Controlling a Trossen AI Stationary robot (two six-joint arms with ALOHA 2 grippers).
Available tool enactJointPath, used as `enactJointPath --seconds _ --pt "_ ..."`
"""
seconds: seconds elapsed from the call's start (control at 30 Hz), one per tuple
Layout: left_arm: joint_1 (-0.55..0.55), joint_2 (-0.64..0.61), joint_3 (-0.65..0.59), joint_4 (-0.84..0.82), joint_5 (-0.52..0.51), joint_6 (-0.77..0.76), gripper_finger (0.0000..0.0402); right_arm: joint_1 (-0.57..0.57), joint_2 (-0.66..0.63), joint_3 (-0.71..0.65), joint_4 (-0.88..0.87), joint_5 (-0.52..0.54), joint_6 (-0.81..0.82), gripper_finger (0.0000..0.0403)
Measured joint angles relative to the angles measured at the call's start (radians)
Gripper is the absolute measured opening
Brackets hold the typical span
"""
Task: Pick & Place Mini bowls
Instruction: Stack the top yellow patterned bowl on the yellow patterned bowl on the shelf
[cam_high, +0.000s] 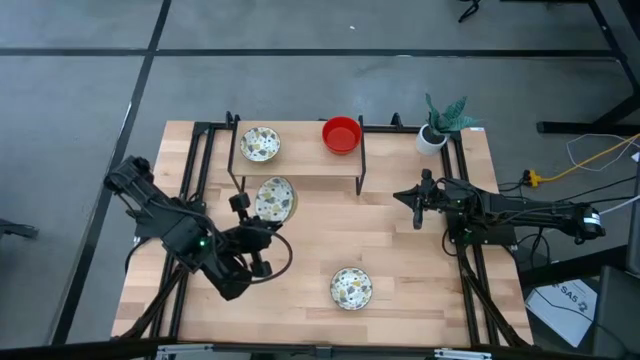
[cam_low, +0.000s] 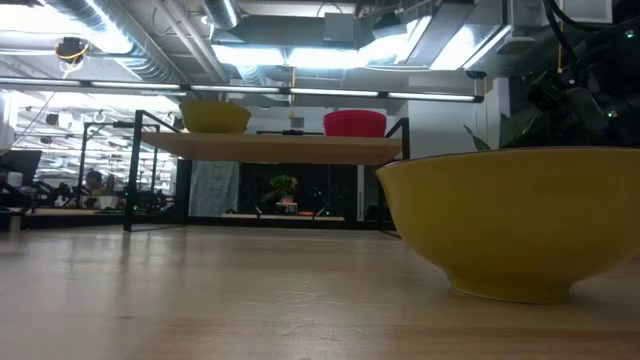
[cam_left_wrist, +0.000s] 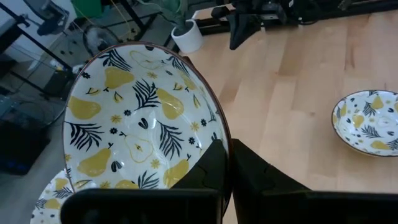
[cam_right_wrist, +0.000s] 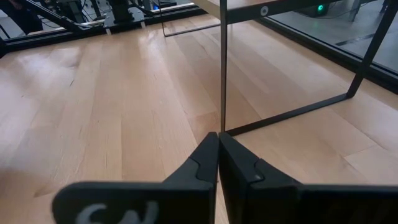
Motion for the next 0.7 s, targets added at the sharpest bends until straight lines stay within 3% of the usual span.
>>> enactJointPath --seconds 0.7 --pt "0.103 -0.072 0.0 -0.029 -0.016 0.053 0.0003 0.0 0.0 0.0 0.0 0.0 0.0 0.0014"
